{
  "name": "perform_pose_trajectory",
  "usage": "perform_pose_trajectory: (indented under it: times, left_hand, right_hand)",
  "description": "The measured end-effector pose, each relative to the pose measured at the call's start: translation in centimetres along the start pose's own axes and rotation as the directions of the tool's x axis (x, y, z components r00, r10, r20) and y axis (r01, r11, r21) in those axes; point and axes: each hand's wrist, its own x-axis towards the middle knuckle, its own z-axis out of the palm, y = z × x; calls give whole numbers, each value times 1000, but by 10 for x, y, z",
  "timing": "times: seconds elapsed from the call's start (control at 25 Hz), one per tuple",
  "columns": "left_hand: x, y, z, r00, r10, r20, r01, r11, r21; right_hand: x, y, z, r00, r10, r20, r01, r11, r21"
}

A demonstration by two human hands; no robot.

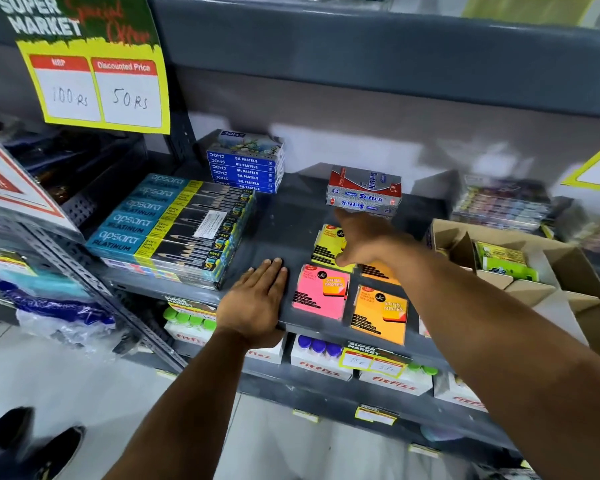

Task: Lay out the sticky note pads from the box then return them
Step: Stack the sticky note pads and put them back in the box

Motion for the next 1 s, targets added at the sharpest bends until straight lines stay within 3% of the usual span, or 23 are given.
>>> perform_pose_trajectory:
  times: [0.68,0.88,1.0]
  left_hand:
    - [-1,1,-3,1000,1,-19,-1,1000,-18]
    - [0,3,-5,1000,6,3,-6,1000,-11]
    - [1,1,0,1000,-9,16,9,999,34]
  right_hand:
    - [7,3,8,997,-6,80,5,1000,24]
    - [-24,3,-24,997,-72,-32,78,950,301]
    - [-68,11,-31,980,-161,119,135,971,200]
